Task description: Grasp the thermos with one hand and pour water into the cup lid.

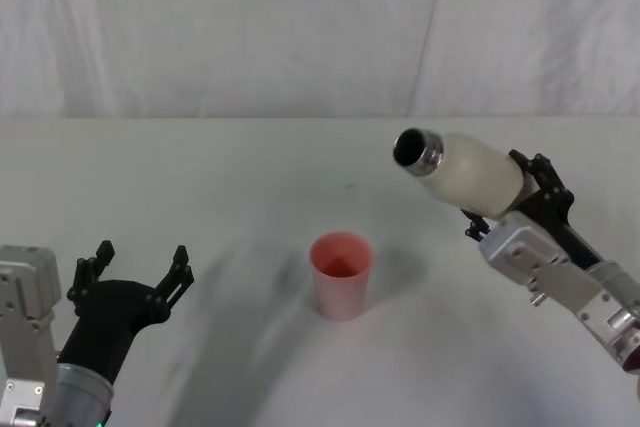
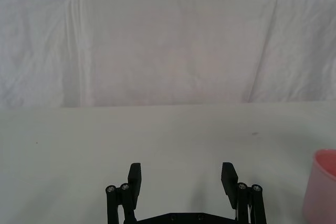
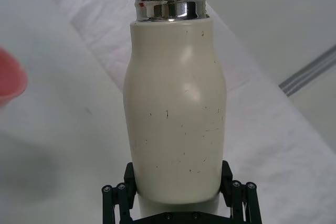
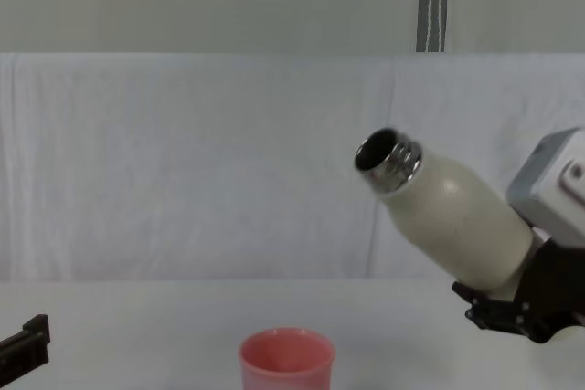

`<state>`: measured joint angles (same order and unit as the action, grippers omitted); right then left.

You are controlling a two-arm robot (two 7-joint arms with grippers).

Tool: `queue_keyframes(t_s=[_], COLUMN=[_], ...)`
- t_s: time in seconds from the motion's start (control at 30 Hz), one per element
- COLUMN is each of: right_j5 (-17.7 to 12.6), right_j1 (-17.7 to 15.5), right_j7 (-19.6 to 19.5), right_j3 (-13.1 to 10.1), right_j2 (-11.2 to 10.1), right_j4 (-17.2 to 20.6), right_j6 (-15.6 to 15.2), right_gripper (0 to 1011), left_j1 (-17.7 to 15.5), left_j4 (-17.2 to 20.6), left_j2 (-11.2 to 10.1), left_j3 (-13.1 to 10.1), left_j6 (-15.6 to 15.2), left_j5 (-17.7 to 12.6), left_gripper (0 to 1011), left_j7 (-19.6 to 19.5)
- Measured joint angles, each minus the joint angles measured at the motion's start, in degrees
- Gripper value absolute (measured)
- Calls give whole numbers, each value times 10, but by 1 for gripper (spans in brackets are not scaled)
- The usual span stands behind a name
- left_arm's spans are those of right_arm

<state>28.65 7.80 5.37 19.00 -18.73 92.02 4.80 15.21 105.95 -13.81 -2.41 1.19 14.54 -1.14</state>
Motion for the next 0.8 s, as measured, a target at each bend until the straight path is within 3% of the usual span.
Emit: queue_keyframes(t_s=[0.2,0.8], right_j5=[-56,-185], right_j1=[-8,-25], right_j7=[17,53], right_j3=[-23,-69], right_j2=[14,43], right_j4=[0,-2], right_j6=[8,17], right_gripper=[951,951], left_j1=[0,0], left_j4=[0,0], left_j2=[0,0], left_j3=[0,0], left_j6=[0,0], left_j5=[0,0], left_gripper=[1001,1001], left_j7=[0,0])
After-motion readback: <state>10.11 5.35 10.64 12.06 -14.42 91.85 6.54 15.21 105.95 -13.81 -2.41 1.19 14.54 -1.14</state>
